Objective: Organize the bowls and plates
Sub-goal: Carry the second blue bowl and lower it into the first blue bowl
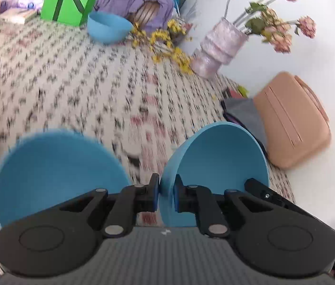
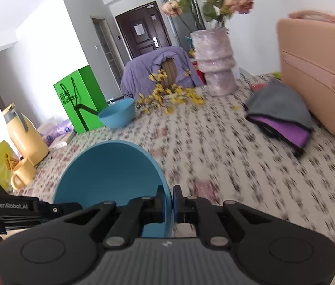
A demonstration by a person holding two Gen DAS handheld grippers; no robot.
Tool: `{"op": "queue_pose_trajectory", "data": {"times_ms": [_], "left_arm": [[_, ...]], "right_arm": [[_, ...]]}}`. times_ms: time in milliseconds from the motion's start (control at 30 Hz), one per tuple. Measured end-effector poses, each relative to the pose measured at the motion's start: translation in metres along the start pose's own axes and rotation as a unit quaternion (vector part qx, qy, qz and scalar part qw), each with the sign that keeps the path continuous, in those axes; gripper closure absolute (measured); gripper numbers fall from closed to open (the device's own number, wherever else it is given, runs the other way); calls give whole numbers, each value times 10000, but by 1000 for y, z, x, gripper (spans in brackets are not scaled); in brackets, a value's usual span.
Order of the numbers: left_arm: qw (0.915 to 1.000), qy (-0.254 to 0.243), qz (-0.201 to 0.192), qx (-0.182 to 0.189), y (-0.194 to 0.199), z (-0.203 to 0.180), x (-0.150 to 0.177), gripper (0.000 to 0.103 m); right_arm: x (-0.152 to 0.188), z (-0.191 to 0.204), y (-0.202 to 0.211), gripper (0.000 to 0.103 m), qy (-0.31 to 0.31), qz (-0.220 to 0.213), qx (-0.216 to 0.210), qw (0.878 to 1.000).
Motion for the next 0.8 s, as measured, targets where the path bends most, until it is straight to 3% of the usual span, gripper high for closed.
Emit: {"op": "queue_pose_trajectory", "data": {"times_ms": [333, 800], "left_arm": [[9998, -15, 220, 5, 1, -5, 48, 91], [9996, 173, -222, -44, 38, 8, 42, 91]], "right_arm": [[41, -17, 35, 96, -276, 35, 155, 9995], [28, 11, 42, 95, -92, -205, -127, 9997]]}}
Point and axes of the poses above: each gripper's, at about its wrist camera, not at the fingertips, and y roughly against the way its jaws point, z to its left, x to its underside, the point moved 4 cm from there along -y, roughly the way its jaws point, and after that the axes turned 9 degrees about y, right-handed, at the moved point
